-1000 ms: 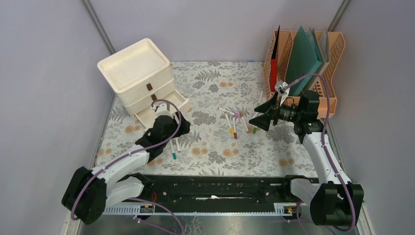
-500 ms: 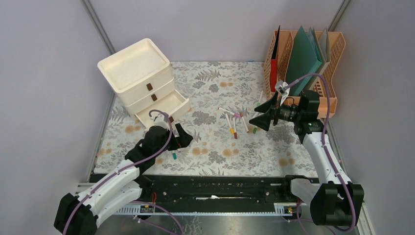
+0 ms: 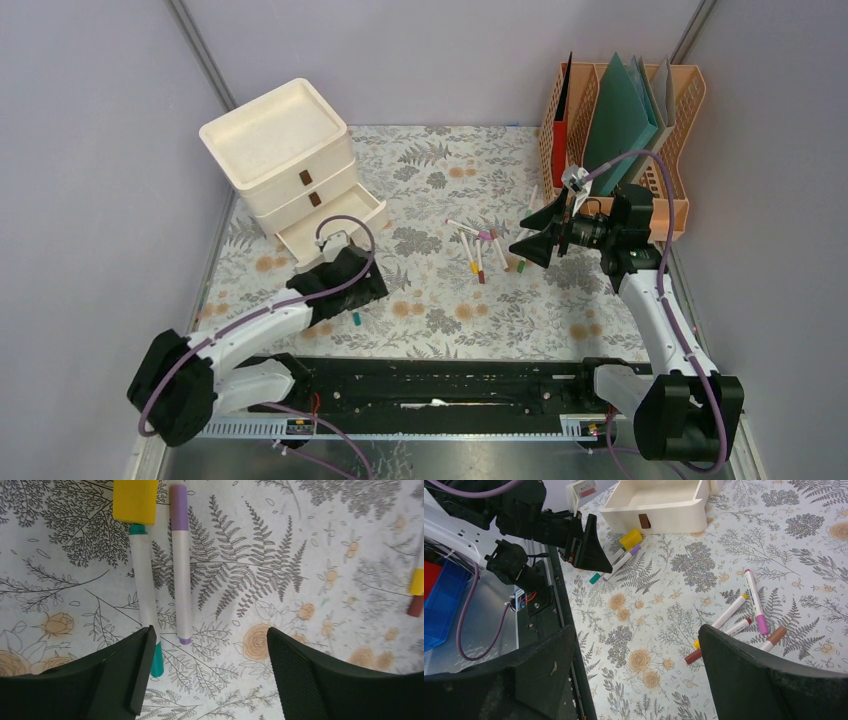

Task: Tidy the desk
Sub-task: Pick up the stationery from the center of the board.

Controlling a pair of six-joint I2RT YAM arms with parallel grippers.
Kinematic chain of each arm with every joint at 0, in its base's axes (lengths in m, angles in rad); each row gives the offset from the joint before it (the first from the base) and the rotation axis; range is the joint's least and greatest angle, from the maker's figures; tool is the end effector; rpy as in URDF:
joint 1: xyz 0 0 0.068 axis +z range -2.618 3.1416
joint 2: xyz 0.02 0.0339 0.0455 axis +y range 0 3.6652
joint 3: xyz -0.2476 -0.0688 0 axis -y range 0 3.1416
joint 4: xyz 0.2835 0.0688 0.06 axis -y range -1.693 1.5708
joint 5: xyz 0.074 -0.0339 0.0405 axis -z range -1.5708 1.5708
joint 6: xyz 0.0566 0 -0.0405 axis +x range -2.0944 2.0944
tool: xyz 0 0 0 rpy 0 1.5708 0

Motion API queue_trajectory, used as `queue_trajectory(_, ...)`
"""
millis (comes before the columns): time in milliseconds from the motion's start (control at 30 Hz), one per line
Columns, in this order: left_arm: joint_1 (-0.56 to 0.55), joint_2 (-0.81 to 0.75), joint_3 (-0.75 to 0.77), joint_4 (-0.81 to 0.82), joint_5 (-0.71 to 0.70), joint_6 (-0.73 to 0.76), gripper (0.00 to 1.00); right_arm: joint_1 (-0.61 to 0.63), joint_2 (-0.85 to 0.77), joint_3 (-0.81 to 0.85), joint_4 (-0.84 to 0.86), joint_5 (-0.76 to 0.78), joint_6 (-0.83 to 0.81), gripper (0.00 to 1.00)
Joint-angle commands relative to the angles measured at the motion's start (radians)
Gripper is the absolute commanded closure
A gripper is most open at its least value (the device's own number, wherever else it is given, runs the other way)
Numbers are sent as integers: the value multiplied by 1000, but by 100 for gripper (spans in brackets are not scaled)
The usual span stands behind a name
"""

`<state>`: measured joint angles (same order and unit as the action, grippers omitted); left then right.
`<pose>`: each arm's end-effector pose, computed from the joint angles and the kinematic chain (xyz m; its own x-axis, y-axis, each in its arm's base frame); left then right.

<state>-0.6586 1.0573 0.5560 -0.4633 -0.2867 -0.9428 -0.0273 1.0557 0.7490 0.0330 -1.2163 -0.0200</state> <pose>0.2067 -0.1397 0.1401 -0.7538 -0.3981 -0.5228 -0.2559 0.9106 -0.3245 0.2779 0.0455 0.2753 -0.2523 -0.0001 -0.9677 -0.8983 0.3717 0.2342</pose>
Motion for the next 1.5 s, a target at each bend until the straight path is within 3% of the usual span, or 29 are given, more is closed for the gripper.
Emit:
queue_trajectory(0,-32,102,94,-40,-135,-15,16,-6,-10,29,-4,-5,-30,0)
queue_trajectory(233,-40,259,157,-67,-199,29,35,-6,-10,29,-9,-6,-36,0)
queue_trajectory(633,-41,400,164,17,-163,101,52,-8,-13,32,-20,-5,-47,0)
queue_trajectory(933,-40,437,139,72,-104,135,82,-8,-16,33,-21,-5,-50,0)
queue_trajectory(1167,-60,353,102,146,-18,227,96,-8,-17,34,-22,-5,-51,0)
queue_trajectory(1467,-76,79,41,282,169,471,100,-10,-20,33,-24,-6,-53,0)
